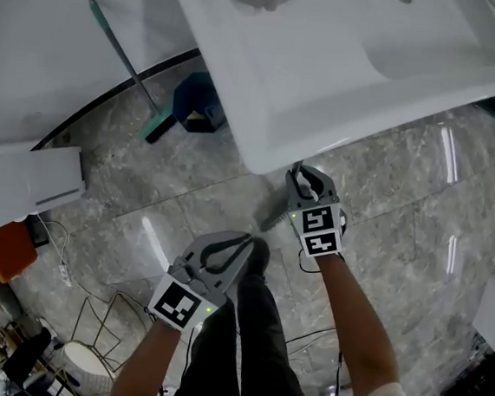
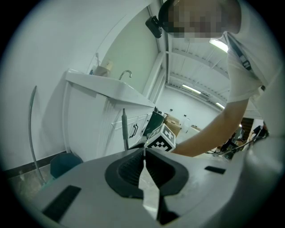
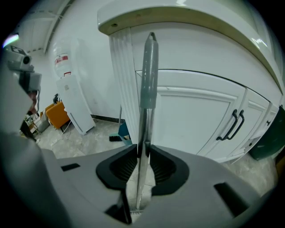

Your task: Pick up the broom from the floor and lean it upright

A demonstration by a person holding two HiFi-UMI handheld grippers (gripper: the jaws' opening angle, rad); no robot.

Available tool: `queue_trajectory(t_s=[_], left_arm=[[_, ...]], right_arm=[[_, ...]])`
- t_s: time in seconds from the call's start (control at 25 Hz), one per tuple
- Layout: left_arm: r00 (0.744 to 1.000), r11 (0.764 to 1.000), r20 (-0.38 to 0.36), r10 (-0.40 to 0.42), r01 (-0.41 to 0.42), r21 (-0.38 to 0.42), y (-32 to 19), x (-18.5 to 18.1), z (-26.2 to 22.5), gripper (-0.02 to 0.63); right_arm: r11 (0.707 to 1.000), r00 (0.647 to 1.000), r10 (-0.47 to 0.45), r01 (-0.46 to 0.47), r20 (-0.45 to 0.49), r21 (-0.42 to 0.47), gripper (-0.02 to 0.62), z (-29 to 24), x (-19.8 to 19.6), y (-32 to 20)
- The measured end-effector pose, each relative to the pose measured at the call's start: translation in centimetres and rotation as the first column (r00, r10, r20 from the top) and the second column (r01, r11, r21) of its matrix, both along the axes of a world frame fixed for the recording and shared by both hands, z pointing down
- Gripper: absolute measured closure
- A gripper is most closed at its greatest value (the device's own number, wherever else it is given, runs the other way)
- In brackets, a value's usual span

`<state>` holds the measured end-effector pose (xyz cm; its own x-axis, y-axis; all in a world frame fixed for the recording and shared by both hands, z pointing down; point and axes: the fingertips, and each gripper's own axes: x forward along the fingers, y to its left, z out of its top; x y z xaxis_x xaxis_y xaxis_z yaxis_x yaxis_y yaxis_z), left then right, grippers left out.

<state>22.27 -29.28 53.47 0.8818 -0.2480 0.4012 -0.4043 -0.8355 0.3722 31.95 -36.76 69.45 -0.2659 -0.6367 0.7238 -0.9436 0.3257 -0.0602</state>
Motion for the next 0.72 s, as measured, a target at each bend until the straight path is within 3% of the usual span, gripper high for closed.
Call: queue_trajectory(t_s=[0.36, 0.72], left_arm=[[0.999, 0.999, 0.020, -0.039, 0.039, -0.020, -0.8, -0.6, 1.2, 0.591], [0.999, 0.999, 0.032, -0.044, 0.045, -0.015, -1.0, -0.9, 0.9, 0.591]], right_arm=[[0.998, 0.998, -0.059, 0.059, -0.002, 0.029, 0.498, 0.6, -0.5, -0.8], [0.997, 0.997, -0.074, 0.073, 0.020, 0.041, 0.414, -0.2, -0.9, -0.8]])
